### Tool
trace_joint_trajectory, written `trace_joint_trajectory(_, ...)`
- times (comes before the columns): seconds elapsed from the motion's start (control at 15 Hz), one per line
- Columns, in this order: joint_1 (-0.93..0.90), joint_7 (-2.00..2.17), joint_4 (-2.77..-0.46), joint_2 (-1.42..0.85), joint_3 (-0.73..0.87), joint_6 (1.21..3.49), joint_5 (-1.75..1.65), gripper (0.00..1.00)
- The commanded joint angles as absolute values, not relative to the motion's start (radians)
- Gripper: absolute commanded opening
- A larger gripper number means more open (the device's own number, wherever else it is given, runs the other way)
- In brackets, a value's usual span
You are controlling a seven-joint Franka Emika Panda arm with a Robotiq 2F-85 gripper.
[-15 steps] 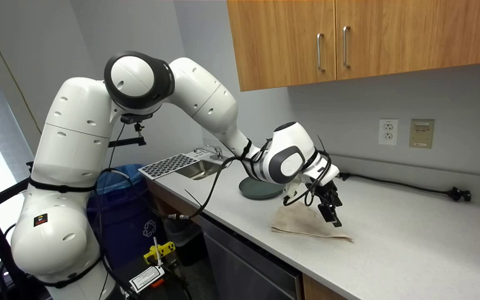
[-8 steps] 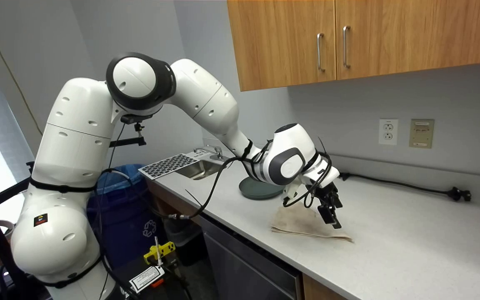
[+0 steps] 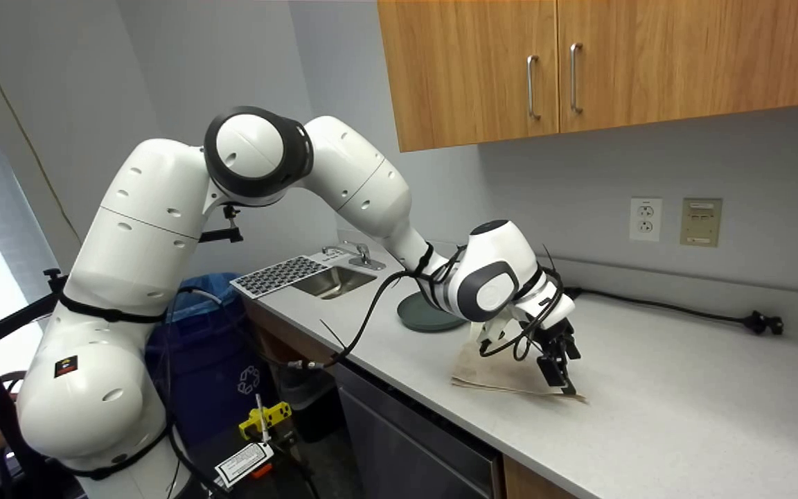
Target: Fold the top right corner over the bottom left corner then fold the bottom right corner over the top left corner
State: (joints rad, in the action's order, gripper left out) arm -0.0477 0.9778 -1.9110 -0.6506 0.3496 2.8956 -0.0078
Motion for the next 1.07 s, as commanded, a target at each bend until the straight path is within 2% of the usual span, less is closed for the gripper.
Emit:
trace_joint_trajectory(0.0,-0.022,0.957,-1.816,-0.706,0.343,2.853,0.037,1.0)
trace_joint_trajectory(0.53,0.015,0.959,-1.703,-0.798,0.31,2.76,0.07,1.0)
trace_joint_trajectory(0.67,0.016,0.961,-1.676,-0.818,0.306,2.742,0.069,0.94)
trace_joint_trajectory(0.73,0.016,0.962,-1.664,-0.827,0.305,2.736,0.069,0.87)
trace_joint_trajectory(0.8,0.016,0.963,-1.653,-0.835,0.303,2.728,0.068,0.69)
trace_joint_trajectory(1.0,0.018,0.964,-1.627,-0.848,0.305,2.707,0.065,0.45)
